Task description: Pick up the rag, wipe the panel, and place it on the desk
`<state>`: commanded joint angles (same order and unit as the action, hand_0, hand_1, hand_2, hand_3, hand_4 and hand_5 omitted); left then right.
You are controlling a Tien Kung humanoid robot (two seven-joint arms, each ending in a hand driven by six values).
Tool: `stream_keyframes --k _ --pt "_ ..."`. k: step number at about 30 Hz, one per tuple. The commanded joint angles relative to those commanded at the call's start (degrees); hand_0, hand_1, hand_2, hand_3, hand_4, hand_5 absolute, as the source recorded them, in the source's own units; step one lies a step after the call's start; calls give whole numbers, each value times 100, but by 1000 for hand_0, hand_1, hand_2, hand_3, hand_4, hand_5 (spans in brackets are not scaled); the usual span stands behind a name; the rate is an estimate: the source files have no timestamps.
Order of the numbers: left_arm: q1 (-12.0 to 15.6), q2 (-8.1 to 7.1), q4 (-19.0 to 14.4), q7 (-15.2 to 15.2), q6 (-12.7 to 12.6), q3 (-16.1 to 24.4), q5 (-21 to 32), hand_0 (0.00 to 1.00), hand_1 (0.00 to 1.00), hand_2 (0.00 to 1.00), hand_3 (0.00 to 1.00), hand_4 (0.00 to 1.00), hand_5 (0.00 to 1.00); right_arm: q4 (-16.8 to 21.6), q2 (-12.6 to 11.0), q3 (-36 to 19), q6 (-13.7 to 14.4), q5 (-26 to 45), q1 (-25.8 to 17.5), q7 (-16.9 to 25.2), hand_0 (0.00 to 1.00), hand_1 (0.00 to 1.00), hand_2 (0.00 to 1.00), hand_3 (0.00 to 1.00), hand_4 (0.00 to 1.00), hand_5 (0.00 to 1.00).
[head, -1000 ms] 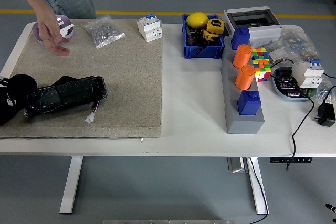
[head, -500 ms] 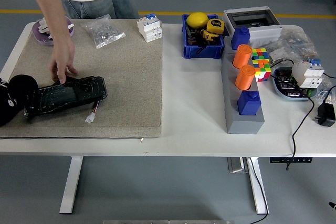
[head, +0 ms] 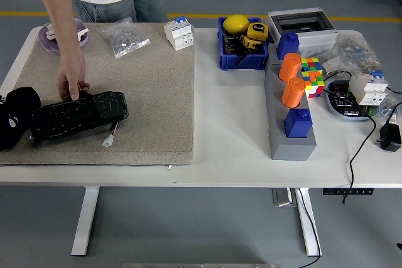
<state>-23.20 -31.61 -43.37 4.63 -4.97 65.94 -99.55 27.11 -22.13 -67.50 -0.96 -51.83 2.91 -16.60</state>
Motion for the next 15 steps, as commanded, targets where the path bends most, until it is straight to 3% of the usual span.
stream_keyframes --k 3,10,15 --pt "41 -8 -40 39 -55 87 -118 231 154 541 417 3 2 0 -1 39 -9 15 2 -3 769 665 715 702 998 632" --pt "376 -30 -564 293 -71 879 -660 228 151 536 412 13 2 -28 3 173 -49 94 2 -20 769 665 715 701 998 635" --pt "1000 -16 -1490 789 57 1714 -1112 228 141 539 417 24 2 -53 2 220 -80 143 -10 -30 770 665 715 703 998 639"
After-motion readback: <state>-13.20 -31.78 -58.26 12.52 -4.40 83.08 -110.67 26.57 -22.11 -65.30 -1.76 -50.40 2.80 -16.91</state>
